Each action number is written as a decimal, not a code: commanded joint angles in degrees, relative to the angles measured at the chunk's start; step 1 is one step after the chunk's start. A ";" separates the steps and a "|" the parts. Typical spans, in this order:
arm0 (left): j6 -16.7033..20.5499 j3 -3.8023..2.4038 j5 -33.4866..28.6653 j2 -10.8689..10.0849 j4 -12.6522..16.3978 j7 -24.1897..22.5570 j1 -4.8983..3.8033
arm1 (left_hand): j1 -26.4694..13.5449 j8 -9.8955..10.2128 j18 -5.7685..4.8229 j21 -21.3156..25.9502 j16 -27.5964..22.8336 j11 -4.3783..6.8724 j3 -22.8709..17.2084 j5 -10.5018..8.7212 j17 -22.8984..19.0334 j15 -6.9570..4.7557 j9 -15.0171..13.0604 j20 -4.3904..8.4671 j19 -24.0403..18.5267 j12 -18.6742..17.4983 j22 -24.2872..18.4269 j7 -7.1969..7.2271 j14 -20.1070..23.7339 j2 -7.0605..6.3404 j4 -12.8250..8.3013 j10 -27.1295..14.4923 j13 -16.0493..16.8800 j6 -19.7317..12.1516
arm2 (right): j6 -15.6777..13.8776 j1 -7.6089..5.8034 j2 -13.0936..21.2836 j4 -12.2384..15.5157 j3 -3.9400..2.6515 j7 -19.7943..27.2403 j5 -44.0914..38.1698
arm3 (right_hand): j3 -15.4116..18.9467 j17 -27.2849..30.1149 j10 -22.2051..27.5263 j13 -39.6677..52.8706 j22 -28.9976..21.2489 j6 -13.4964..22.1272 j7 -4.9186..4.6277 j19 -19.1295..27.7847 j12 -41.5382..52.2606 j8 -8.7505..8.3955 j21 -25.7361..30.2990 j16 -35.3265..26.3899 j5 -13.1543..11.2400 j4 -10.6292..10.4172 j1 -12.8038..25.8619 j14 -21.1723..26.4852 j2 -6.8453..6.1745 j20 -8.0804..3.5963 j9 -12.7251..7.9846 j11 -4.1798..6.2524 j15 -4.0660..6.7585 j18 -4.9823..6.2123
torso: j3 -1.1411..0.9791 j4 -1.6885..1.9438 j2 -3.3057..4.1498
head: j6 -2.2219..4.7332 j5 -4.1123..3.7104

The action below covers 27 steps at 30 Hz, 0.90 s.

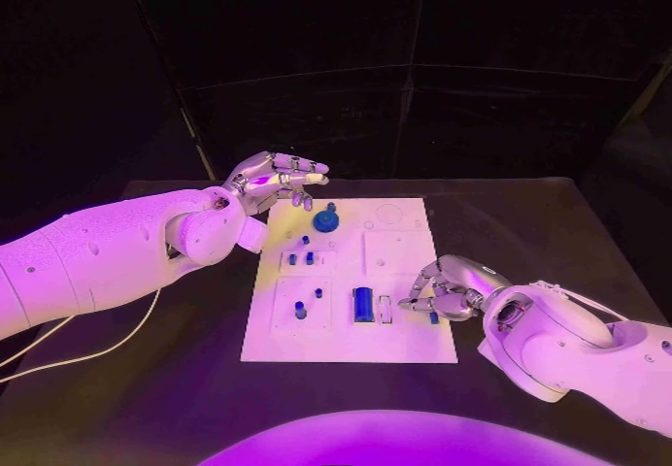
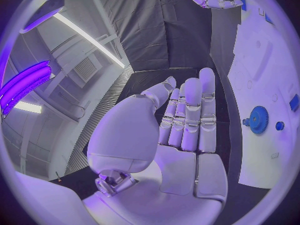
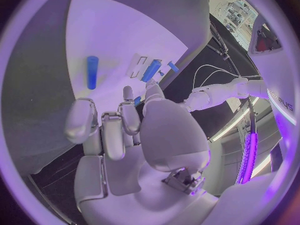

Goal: Assemble the parts on the task board

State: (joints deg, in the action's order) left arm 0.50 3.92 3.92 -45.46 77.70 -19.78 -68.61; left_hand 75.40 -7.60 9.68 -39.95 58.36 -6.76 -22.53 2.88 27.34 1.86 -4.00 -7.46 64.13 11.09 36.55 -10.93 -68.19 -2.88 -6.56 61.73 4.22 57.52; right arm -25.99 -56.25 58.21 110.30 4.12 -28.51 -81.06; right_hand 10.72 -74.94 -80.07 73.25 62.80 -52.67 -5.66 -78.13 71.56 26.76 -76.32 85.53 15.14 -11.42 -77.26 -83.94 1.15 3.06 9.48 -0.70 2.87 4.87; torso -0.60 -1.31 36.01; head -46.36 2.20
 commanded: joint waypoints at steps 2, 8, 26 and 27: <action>-0.52 -0.01 0.00 -0.01 0.11 -0.36 -0.06 | -0.04 -0.29 0.79 0.20 0.34 -0.12 0.25 0.02 -0.07 -0.03 0.07 -0.06 -0.18 0.37 -0.08 -0.12 0.30 0.46 0.06 -0.38 -0.08 -0.45 | -2.90 -0.14 2.56 0.89 -0.02 2.95 0.55 | 0.50 -6.61 -0.06 -0.21 -0.05 0.82 -0.19 -0.34 -0.22 -0.75 -0.26 0.19 0.34 -0.05 0.51 -4.36 0.18 0.22 -0.27 -0.43 0.07 0.32 | -0.07 -0.24 -0.10 | 0.06 -0.95; -0.48 0.05 0.00 -0.05 0.19 -0.40 -0.05 | -0.07 -0.33 0.79 0.26 0.38 -0.13 0.31 0.02 -0.12 0.00 0.07 -0.09 -0.17 0.49 -0.12 -0.11 0.33 0.56 0.12 -0.50 -0.09 -0.52 | 0.39 -0.19 5.18 -0.10 -0.02 1.00 -0.71 | 0.73 -5.97 0.40 -0.85 -0.57 1.23 -0.42 -0.08 -1.02 -1.45 0.04 -0.18 0.31 -0.10 0.19 -4.21 0.39 0.37 -0.55 -0.63 -0.10 0.41 | 0.05 -0.08 -0.07 | 0.15 -2.43; -0.60 0.12 0.00 -0.03 0.28 -0.54 0.04 | -0.07 -0.33 0.79 0.26 0.38 -0.13 0.31 0.02 -0.12 0.00 0.07 -0.09 -0.17 0.49 -0.12 -0.11 0.33 0.56 0.12 -0.50 -0.09 -0.52 | 5.64 -0.06 3.13 -3.40 0.03 -2.05 -3.58 | 1.85 -5.27 1.03 -1.62 -1.39 0.21 -0.32 0.37 -2.10 -1.69 0.61 -0.67 -0.40 0.22 -0.74 -4.02 -0.42 0.49 -0.61 -0.60 -0.14 0.58 | -0.05 0.13 -0.03 | 0.09 -2.89; -0.60 0.12 0.00 -0.06 0.28 -0.54 0.04 | -0.07 -0.33 0.79 0.26 0.38 -0.13 0.31 0.02 -0.12 0.00 0.07 -0.09 -0.17 0.49 -0.12 -0.11 0.33 0.56 0.12 -0.50 -0.09 -0.52 | 6.08 -0.05 2.93 -3.55 0.04 -2.19 -3.63 | 1.90 -5.29 1.03 -1.61 -1.37 0.17 -0.31 0.36 -2.09 -1.69 0.61 -0.67 -0.42 0.28 -0.84 -4.02 -0.48 0.49 -0.61 -0.59 -0.13 0.58 | -0.01 0.12 -0.05 | 0.09 -2.89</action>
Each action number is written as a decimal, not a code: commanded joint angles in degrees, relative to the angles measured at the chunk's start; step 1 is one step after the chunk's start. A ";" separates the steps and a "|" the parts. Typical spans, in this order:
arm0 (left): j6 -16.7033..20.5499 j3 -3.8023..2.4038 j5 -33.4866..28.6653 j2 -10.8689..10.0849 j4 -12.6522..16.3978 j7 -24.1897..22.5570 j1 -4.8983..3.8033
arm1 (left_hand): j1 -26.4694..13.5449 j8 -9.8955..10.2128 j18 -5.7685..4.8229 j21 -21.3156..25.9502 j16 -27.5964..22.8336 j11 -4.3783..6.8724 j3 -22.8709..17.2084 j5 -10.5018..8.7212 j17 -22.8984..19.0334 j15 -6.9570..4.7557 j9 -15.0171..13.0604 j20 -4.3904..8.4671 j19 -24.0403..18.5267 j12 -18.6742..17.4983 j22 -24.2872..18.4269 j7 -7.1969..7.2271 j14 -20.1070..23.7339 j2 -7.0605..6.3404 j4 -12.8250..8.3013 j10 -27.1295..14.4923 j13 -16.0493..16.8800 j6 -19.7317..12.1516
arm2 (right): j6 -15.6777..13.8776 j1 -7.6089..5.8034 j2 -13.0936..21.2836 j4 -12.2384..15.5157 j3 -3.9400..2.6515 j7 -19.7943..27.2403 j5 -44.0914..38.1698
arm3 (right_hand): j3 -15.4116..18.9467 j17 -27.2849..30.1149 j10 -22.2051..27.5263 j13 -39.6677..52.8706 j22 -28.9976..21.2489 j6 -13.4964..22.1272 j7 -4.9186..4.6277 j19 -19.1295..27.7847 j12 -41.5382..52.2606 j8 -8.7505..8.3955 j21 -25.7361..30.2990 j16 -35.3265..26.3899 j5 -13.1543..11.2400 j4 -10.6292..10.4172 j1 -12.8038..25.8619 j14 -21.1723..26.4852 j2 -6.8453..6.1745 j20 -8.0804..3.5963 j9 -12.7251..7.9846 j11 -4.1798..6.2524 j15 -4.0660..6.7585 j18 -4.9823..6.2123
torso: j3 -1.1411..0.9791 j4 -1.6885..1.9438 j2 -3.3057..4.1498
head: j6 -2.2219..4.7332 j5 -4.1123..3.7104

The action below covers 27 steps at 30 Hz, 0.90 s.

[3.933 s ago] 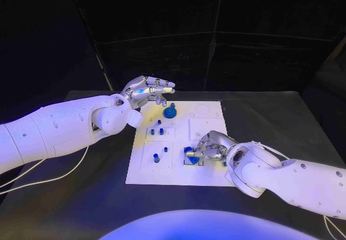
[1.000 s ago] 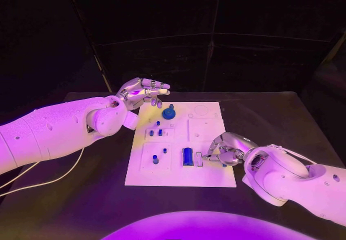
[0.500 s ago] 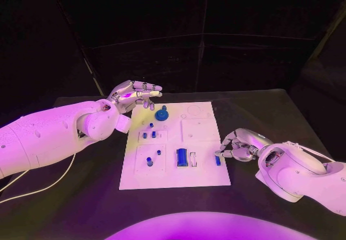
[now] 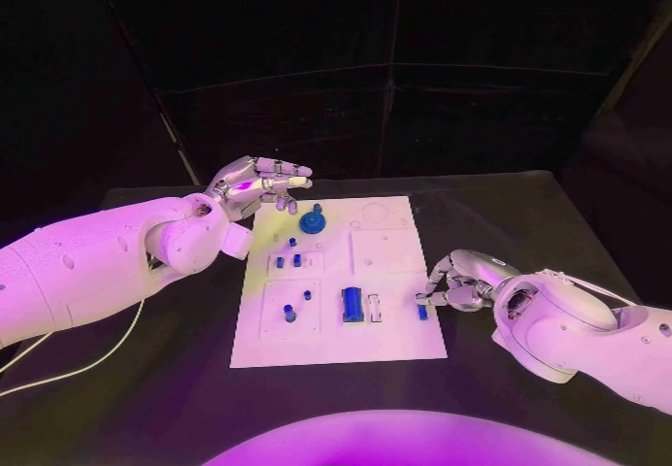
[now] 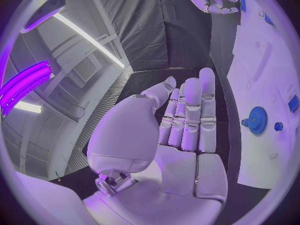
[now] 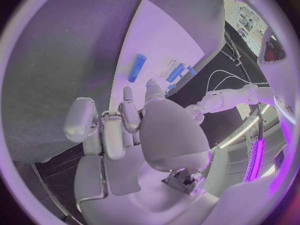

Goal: Assemble the parts on the task board

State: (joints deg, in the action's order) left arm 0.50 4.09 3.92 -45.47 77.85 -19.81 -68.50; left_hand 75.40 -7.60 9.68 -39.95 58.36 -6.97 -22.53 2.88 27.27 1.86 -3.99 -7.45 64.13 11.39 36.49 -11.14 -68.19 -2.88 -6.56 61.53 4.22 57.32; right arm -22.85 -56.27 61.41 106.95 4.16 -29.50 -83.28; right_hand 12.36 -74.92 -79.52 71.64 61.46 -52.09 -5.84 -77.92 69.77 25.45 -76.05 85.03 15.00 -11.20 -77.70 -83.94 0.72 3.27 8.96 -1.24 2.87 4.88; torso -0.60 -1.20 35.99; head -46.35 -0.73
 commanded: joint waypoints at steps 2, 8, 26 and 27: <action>-0.59 -0.05 0.00 -0.08 0.13 -0.49 -0.06 | -0.07 -0.33 0.79 0.26 0.38 0.07 0.31 0.02 -0.05 0.00 0.07 -0.09 -0.17 0.20 -0.06 0.09 0.32 0.56 0.12 -0.29 -0.09 -0.32 | 3.55 -0.03 -0.56 -0.40 0.01 -1.36 -1.47 | 0.32 -5.26 0.47 0.02 -0.09 -0.48 -0.12 0.18 -0.30 -0.38 0.38 -0.20 -0.31 0.11 -0.52 -4.01 -0.10 0.28 -0.09 -0.03 -0.13 0.58 | 0.01 -0.03 -0.02 | 0.05 0.05; -0.80 -0.03 0.00 -0.07 0.11 -0.37 -0.05 | -0.04 -0.36 0.80 0.28 0.40 0.08 0.33 0.01 -0.07 -0.01 0.06 -0.09 -0.17 0.26 -0.07 0.10 0.34 0.58 0.10 -0.32 -0.09 -0.34 | 4.79 0.01 -1.33 -0.98 0.01 -1.61 -1.72 | 0.45 -5.29 0.46 0.05 -0.09 -0.94 -0.03 0.17 -0.34 -0.38 0.45 -0.24 0.00 0.92 -1.98 -4.03 -0.22 0.22 -0.04 0.07 -0.04 0.58 | -0.02 -0.09 0.01 | 0.04 0.15; -0.61 -0.01 0.00 -0.19 0.20 -0.49 -0.01 | 0.03 -0.38 0.80 0.29 0.41 0.09 0.32 0.02 -0.09 -0.01 0.06 -0.09 -0.16 0.30 -0.08 0.12 0.35 0.61 0.07 -0.36 -0.09 -0.35 | 10.94 0.22 -3.45 -2.41 0.04 -2.85 -5.87 | -0.14 -5.43 0.39 0.18 0.05 -1.85 0.19 0.06 -0.42 -0.62 0.50 -0.28 1.11 2.99 -5.65 -4.08 0.78 0.04 -0.03 0.33 0.17 0.55 | 0.02 -0.02 0.02 | -0.16 0.14; -0.58 -0.01 0.00 -0.21 0.21 -0.52 -0.01 | 0.03 -0.38 0.80 0.29 0.41 0.09 0.32 0.02 -0.09 -0.01 0.06 -0.09 -0.16 0.30 -0.08 0.12 0.35 0.61 0.07 -0.36 -0.09 -0.35 | 11.40 0.23 -3.51 -2.44 0.04 -2.90 -6.24 | -0.25 -5.49 0.36 0.22 0.11 -1.92 0.21 0.03 -0.37 -0.65 0.47 -0.25 1.09 3.09 -5.84 -4.09 0.90 0.03 -0.04 0.34 0.18 0.53 | 0.02 -0.03 0.01 | -0.19 0.15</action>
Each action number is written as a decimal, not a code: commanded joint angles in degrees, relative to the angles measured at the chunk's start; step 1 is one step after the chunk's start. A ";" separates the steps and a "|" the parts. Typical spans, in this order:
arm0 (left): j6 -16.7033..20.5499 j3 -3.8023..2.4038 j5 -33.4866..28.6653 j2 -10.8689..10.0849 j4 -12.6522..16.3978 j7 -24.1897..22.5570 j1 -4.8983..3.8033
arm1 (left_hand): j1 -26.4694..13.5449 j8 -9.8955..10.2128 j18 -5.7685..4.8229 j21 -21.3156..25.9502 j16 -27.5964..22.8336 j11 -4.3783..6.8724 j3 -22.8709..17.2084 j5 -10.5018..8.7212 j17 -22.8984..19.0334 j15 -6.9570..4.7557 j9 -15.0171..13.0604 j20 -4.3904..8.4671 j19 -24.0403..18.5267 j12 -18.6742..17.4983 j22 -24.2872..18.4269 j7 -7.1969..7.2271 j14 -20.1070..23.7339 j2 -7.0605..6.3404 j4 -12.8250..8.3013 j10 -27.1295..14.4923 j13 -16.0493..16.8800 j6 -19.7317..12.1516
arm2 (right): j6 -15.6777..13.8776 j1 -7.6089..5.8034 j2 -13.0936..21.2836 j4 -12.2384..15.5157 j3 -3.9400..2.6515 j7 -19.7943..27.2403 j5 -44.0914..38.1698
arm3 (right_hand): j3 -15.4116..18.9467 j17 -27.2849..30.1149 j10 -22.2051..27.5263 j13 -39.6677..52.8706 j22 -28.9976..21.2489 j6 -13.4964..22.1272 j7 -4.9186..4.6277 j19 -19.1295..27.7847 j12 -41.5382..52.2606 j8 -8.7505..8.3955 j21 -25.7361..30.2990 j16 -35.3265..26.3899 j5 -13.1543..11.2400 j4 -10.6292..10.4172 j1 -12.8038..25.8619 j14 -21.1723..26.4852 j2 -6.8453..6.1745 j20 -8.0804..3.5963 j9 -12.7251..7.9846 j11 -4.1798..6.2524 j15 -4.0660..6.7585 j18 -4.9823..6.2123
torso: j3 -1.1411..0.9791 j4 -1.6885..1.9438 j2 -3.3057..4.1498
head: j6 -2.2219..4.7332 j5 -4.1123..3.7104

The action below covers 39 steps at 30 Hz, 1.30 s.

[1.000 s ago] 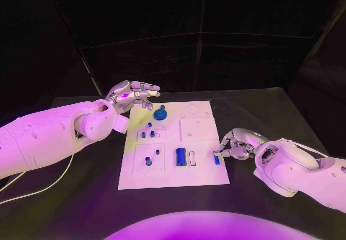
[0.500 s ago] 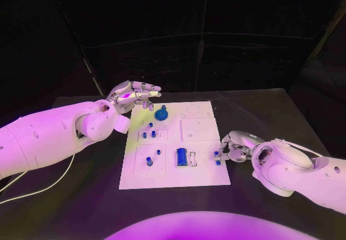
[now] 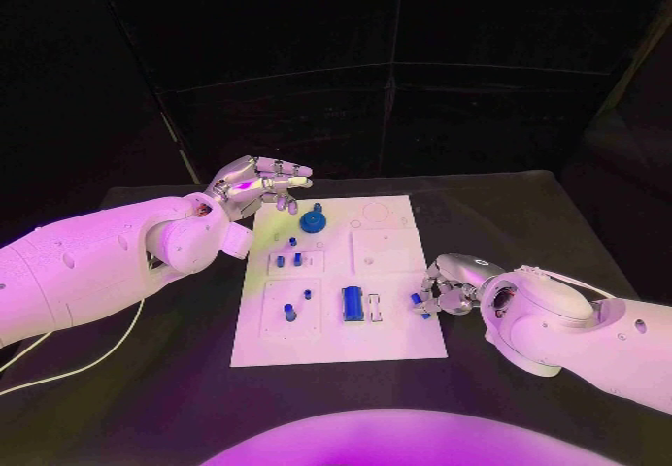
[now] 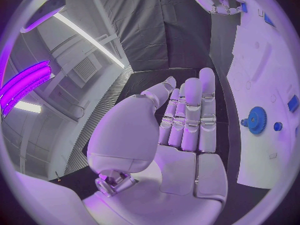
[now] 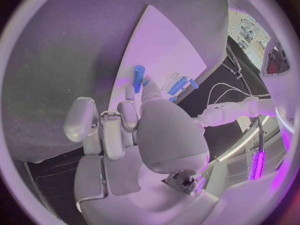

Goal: Assemble the parts on the task board

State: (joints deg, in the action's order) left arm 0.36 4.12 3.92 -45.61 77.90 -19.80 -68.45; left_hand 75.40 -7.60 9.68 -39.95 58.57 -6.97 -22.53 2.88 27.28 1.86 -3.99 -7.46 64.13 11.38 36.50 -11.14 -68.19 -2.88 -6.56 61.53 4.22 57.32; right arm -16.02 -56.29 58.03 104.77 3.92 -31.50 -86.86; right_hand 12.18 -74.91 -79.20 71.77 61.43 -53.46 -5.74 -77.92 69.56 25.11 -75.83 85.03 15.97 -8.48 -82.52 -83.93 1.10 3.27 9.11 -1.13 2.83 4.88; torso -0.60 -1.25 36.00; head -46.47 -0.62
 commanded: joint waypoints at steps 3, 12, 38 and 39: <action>-0.36 -0.04 0.00 -0.11 0.21 -0.60 -0.06 | 0.04 -0.38 0.80 0.29 0.20 0.09 0.32 0.02 -0.10 -0.01 0.06 -0.09 -0.16 0.31 -0.09 0.11 0.35 0.61 0.07 -0.36 -0.09 -0.35 | 5.73 0.30 -0.34 -0.35 0.27 -1.03 -3.90 | -0.34 -5.64 0.00 0.14 0.29 -0.75 0.15 -0.04 -0.14 -0.40 0.18 -0.19 0.13 0.65 -1.53 -4.13 0.77 0.00 -0.22 0.28 0.25 0.50 | 0.03 -0.04 -0.02 | -0.14 0.10; -0.28 -0.04 0.01 -0.22 0.33 -0.70 -0.06 | 0.15 -0.40 0.81 0.29 0.21 0.11 0.29 0.02 -0.11 -0.03 0.06 -0.08 -0.16 0.35 -0.10 0.13 0.36 0.63 0.00 -0.38 -0.09 -0.36 | 8.32 0.34 -1.19 -0.71 0.27 -1.48 -8.28 | -1.89 -7.04 -0.71 1.31 1.72 -1.17 0.21 -0.71 1.08 -1.16 -0.56 0.57 1.20 1.75 -3.58 -4.45 1.54 -0.17 -0.56 0.42 0.40 0.24 | 0.03 0.00 -0.04 | 0.25 0.12; -0.15 -0.04 0.01 -0.38 0.52 -0.80 -0.07 | 0.28 -0.43 0.82 0.30 0.23 0.12 0.26 0.03 -0.13 -0.05 0.05 -0.07 -0.15 0.41 -0.10 0.13 0.36 0.65 -0.09 -0.40 -0.09 -0.36 | 1.63 0.38 -1.80 1.12 0.25 -3.04 -6.80 | -8.01 -10.05 -3.03 4.59 5.24 -5.53 0.86 -2.27 4.36 -6.27 -2.58 2.23 13.04 -1.07 -1.98 -5.04 1.01 -0.53 -2.16 0.98 0.80 -0.37 | 0.03 0.06 -0.04 | -0.04 0.82; -0.16 -0.04 0.01 -0.38 0.51 -0.80 -0.07 | 0.28 -0.43 0.82 0.30 0.23 0.12 0.26 0.03 -0.13 -0.05 0.05 -0.07 -0.15 0.41 -0.10 0.13 0.36 0.65 -0.09 -0.40 -0.09 -0.36 | 0.41 0.37 -1.75 1.31 0.25 -3.03 -6.19 | -8.24 -10.12 -3.13 4.73 5.36 -5.71 0.88 -2.31 4.48 -6.53 -2.65 2.27 13.21 -1.33 -1.66 -5.06 0.71 -0.54 -2.18 1.00 0.81 -0.39 | 0.03 0.04 -0.02 | -0.03 0.83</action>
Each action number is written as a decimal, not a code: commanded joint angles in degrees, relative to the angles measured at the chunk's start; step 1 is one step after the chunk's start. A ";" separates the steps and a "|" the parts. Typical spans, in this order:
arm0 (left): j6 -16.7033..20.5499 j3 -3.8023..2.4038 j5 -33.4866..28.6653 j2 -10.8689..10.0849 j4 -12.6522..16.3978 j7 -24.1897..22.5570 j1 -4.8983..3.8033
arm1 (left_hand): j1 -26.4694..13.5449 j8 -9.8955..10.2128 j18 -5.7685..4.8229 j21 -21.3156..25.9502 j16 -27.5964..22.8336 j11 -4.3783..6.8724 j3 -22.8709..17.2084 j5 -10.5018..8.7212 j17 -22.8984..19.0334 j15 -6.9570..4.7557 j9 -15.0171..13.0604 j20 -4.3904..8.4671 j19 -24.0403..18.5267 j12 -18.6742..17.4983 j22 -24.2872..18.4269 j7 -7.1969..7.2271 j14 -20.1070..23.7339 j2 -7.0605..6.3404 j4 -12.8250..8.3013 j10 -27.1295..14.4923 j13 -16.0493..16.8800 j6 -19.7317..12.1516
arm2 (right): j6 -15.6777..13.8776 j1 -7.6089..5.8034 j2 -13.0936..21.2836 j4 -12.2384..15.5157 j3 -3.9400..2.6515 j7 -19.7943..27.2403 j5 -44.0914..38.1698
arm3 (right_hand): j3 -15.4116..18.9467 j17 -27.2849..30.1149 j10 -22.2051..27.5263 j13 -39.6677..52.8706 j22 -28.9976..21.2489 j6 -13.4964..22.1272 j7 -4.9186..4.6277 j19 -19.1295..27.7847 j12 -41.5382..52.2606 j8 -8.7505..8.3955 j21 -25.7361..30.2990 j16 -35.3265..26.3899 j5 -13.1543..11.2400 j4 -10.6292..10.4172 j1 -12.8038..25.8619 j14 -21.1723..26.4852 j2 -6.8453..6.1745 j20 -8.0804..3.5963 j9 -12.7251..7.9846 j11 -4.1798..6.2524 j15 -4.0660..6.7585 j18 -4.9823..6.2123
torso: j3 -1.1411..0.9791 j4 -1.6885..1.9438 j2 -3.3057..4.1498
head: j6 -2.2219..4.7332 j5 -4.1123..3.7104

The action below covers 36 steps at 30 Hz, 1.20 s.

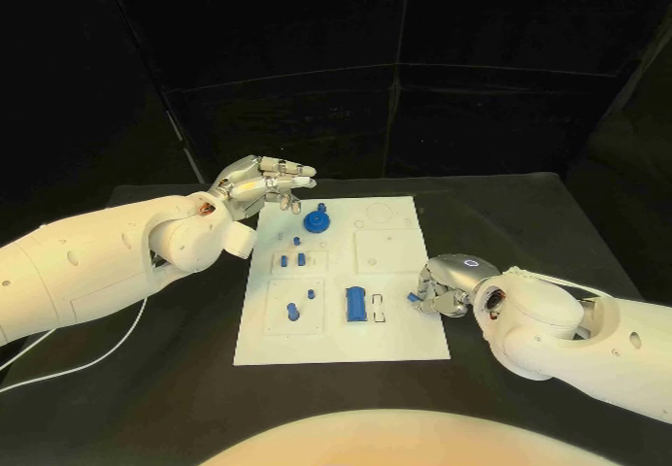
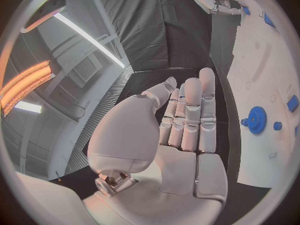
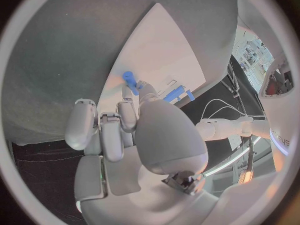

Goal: Assemble the parts on the task board

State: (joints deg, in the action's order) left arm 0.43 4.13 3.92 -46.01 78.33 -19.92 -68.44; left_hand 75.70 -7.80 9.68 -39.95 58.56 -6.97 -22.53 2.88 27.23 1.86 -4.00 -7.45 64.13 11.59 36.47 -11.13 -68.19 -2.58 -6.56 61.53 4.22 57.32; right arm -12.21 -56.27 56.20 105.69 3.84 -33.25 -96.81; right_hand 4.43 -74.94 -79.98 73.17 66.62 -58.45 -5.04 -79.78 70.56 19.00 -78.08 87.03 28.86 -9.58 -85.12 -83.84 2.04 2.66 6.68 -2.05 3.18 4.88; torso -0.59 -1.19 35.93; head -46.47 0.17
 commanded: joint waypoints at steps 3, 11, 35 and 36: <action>-0.24 -0.04 0.01 0.06 0.06 -0.69 -0.08 | -0.02 -0.23 0.82 0.30 0.24 0.12 0.26 0.03 -0.08 -0.04 0.05 -0.07 -0.15 0.20 -0.07 0.13 0.36 0.35 -0.09 -0.40 -0.09 -0.37 | -9.13 0.34 0.12 0.98 0.32 -1.19 6.53 | -0.54 -10.36 -2.61 3.68 0.41 -1.16 0.14 -0.54 3.77 -1.18 -0.55 0.42 0.26 -1.73 2.85 -5.20 -1.31 0.09 0.20 1.87 0.41 -0.43 | 0.00 -0.04 0.09 | -0.04 0.15; -0.36 -0.04 0.01 0.01 0.11 -0.73 -0.08 | -0.02 -0.23 0.82 0.30 0.24 0.12 0.26 0.03 -0.08 -0.04 0.05 -0.07 -0.15 0.20 -0.07 0.13 0.36 0.35 -0.09 -0.40 -0.09 -0.37 | -16.45 0.33 -0.42 1.78 0.32 -0.24 12.49 | -0.91 -10.73 -2.91 4.10 0.72 -1.71 0.23 -0.67 4.16 -1.74 -0.74 0.63 -0.04 -2.68 3.76 -5.27 -2.04 0.03 0.24 1.92 0.48 -0.47 | 0.00 -0.09 0.10 | -0.24 0.37; -0.71 -0.04 0.01 0.18 0.11 -0.62 -0.09 | -0.02 -0.23 0.82 0.30 0.24 0.12 0.26 0.03 -0.08 -0.04 0.05 -0.07 -0.15 0.20 -0.07 0.13 0.36 0.35 -0.09 -0.40 -0.09 -0.37 | -10.47 0.33 -5.59 -0.64 0.33 -0.63 20.97 | -1.15 -10.92 -3.30 4.59 0.90 -3.67 0.58 -0.66 4.41 -2.62 -0.85 0.73 -1.53 -5.07 6.18 -5.30 -2.97 -0.05 0.78 2.11 0.60 -0.47 | 0.04 -0.03 0.06 | -0.65 0.41; -0.74 -0.04 0.01 0.19 0.10 -0.60 -0.09 | -0.02 -0.23 0.82 0.30 0.24 0.12 0.26 0.03 -0.08 -0.04 0.05 -0.07 -0.15 0.20 -0.07 0.13 0.36 0.35 -0.09 -0.40 -0.09 -0.37 | -10.22 0.33 -5.76 -0.74 0.33 -0.67 21.07 | -1.14 -10.90 -3.31 4.60 0.92 -3.87 0.65 -0.66 4.40 -2.57 -0.86 0.71 -1.53 -5.16 6.27 -5.29 -2.97 -0.08 0.86 2.17 0.64 -0.47 | 0.04 -0.01 0.07 | -0.66 0.44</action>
State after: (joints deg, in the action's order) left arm 0.38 4.13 3.92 -45.90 78.34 -19.96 -68.45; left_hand 75.70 -7.80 9.68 -39.95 58.54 -6.96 -22.53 2.88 27.24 1.86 -4.00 -7.45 64.13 11.58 36.48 -11.13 -68.19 -2.58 -6.56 61.53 4.22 57.32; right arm -25.01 -55.86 50.64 105.00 4.18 -33.74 -77.71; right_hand 3.34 -74.92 -80.90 75.40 67.47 -61.90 -4.38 -80.17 74.34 16.62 -78.69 87.53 27.17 -14.39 -79.22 -84.33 -0.95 2.65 7.48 -2.15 3.70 4.87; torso -0.55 -1.16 36.00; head -47.09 0.57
